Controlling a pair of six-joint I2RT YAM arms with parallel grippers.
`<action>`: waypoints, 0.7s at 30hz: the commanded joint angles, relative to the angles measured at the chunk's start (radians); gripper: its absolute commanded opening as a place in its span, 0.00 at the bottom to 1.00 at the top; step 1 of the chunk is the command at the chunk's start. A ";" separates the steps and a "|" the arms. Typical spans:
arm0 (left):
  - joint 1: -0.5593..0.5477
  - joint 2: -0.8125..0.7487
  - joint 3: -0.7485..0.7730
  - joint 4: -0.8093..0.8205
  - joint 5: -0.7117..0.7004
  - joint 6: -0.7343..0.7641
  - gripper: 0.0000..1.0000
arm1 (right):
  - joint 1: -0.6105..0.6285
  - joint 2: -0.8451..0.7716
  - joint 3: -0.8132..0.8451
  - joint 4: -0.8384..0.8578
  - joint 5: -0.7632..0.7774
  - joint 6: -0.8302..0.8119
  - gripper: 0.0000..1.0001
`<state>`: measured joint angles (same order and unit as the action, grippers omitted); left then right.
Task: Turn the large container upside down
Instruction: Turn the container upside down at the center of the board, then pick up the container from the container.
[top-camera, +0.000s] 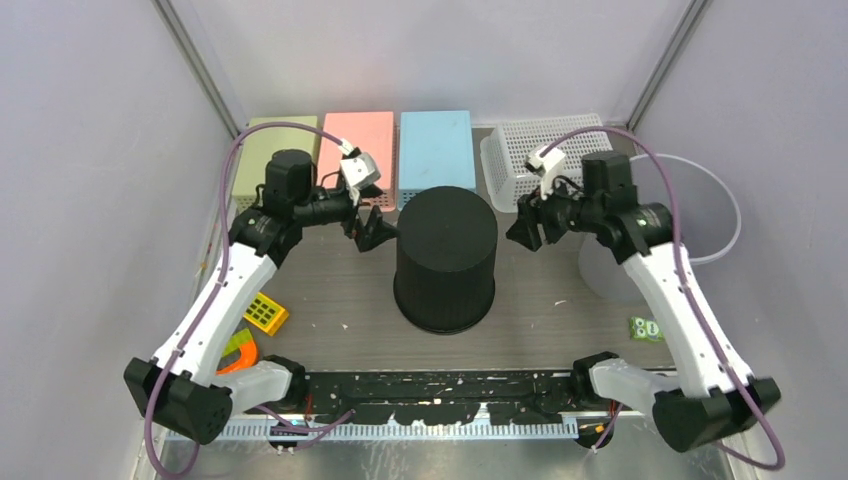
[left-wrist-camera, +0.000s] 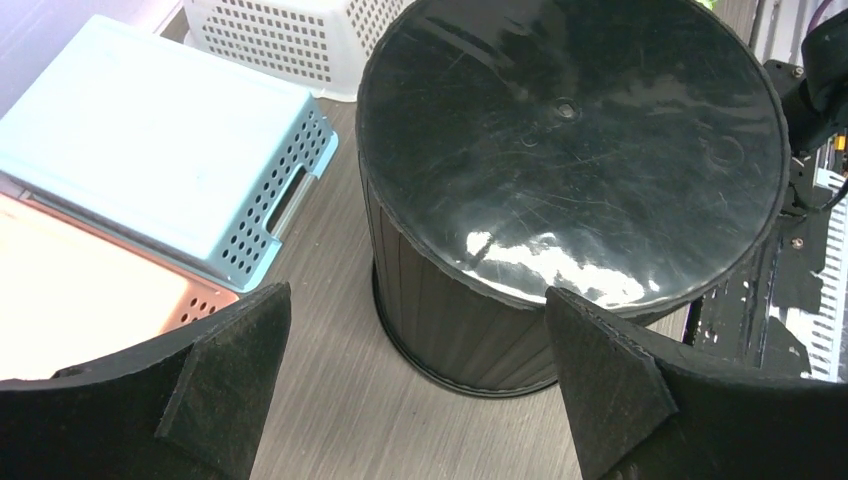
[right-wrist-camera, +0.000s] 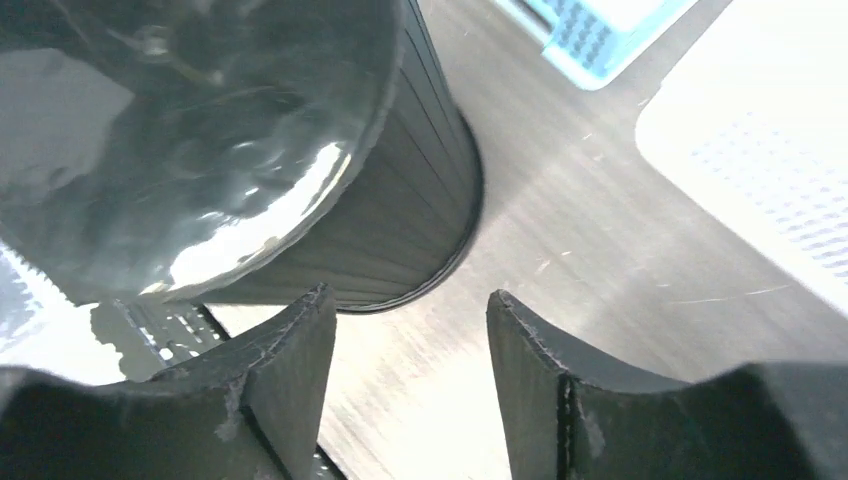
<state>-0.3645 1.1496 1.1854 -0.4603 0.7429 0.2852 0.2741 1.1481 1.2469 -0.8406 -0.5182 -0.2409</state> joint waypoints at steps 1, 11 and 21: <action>-0.002 -0.030 0.071 -0.127 0.035 0.112 1.00 | 0.008 -0.151 0.126 -0.123 0.091 -0.118 0.65; -0.003 -0.079 0.077 -0.424 0.060 0.454 1.00 | 0.008 -0.288 0.314 -0.431 0.493 -0.227 0.71; -0.004 -0.088 -0.014 -0.392 -0.065 0.497 1.00 | 0.008 -0.364 0.171 -0.400 0.745 -0.166 0.78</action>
<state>-0.3649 1.0740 1.2125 -0.8871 0.7341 0.7513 0.2794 0.7746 1.4479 -1.2556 0.0917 -0.4374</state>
